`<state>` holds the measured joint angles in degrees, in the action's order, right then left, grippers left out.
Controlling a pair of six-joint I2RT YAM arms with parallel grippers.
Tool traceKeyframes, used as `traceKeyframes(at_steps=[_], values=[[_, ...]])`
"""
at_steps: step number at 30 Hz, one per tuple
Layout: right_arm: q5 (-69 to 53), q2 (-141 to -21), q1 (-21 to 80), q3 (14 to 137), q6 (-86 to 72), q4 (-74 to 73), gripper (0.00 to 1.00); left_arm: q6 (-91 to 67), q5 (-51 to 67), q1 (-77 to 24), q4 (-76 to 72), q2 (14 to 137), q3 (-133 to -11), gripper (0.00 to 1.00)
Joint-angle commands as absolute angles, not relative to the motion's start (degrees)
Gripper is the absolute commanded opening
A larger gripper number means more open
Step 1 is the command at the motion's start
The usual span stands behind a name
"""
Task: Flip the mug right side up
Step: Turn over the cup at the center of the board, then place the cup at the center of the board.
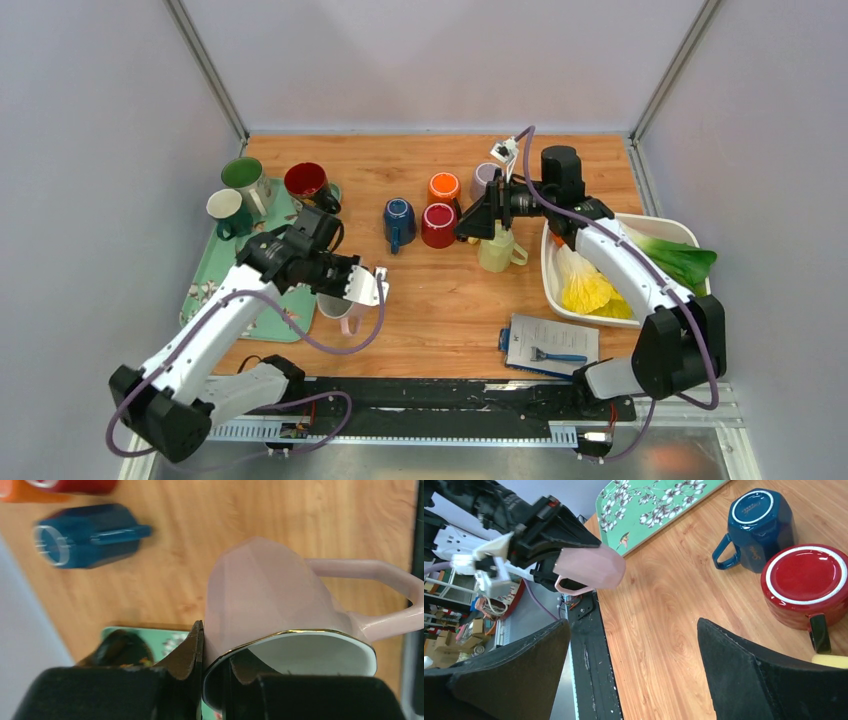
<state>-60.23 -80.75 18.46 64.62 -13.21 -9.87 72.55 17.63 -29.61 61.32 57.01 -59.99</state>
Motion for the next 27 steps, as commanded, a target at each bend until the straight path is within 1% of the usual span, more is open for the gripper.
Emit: traceKeyframes(at_steps=[1, 4, 8, 12, 18, 27], values=[[-58.1, -77.4, 18.5, 64.0, -9.8, -11.1, 1.0, 75.0, 19.2, -29.6, 69.0, 63.1, -65.2, 0.0], [-57.1, -75.9, 18.2, 63.5, -8.7, -12.0, 1.0, 74.4, 18.2, -30.0, 69.8, 67.4, -68.1, 0.0], [-56.1, -74.8, 17.7, 62.3, -8.3, -12.7, 1.0, 74.5, 14.2, -30.7, 70.7, 73.8, -70.8, 0.0], [-56.1, -74.7, 17.7, 62.1, -8.2, -12.9, 1.0, 74.2, 12.1, -30.7, 70.2, 77.7, -70.9, 0.0], [-55.8, -75.6, 17.7, 63.4, -8.1, -12.9, 1.0, 73.2, 11.4, -30.9, 65.5, 80.4, -69.0, 0.0], [-55.7, -75.3, 17.7, 62.3, -8.0, -13.1, 1.0, 71.3, 9.8, -31.4, 63.3, 84.3, -68.4, 0.0]])
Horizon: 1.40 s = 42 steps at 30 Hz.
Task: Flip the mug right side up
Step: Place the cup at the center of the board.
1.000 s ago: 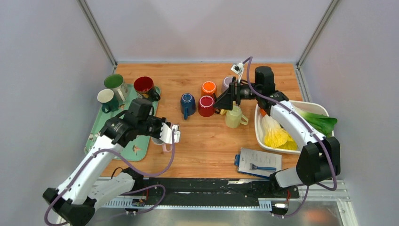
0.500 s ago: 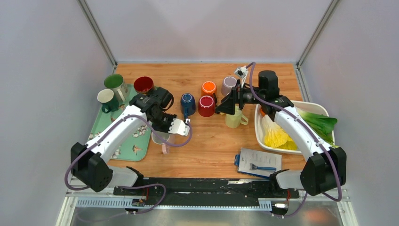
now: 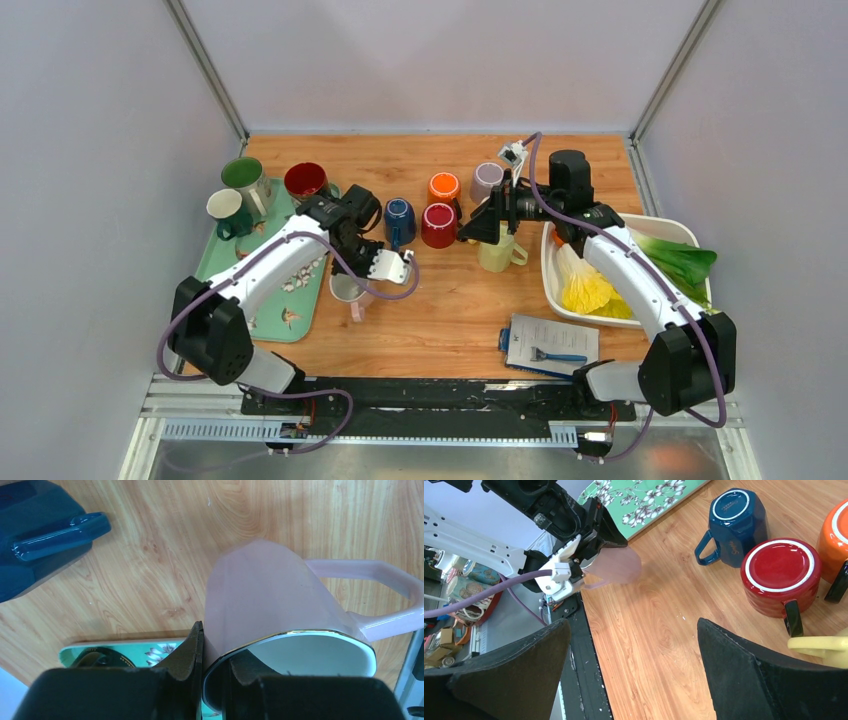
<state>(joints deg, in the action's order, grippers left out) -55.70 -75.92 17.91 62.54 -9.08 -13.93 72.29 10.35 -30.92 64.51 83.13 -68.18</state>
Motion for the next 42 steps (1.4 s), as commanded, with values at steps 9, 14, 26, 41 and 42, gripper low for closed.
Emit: traceKeyframes(at_steps=[9, 14, 26, 41, 42], values=[[-55.1, -75.0, 17.7, 62.2, -7.6, -13.4, 1.0, 66.5, 8.8, -31.4, 61.0, 87.6, -68.1, 0.1], [-55.0, -75.1, 17.7, 62.0, -7.5, -13.5, 1.0, 62.7, 8.2, -31.4, 56.7, 87.1, -66.8, 0.3], [-54.8, -74.6, 17.5, 61.4, -6.9, -13.9, 1.0, 48.8, 5.9, -31.4, 55.0, 82.2, -71.2, 0.58], [-54.7, -75.5, 17.3, 61.0, -6.8, -13.9, 1.0, -4.6, 10.9, -14.3, 53.0, 77.6, -63.7, 0.76], [-54.7, -75.3, 17.4, 61.0, -6.7, -13.9, 1.0, -4.6, 11.1, -14.2, 52.7, 77.8, -63.5, 0.76]])
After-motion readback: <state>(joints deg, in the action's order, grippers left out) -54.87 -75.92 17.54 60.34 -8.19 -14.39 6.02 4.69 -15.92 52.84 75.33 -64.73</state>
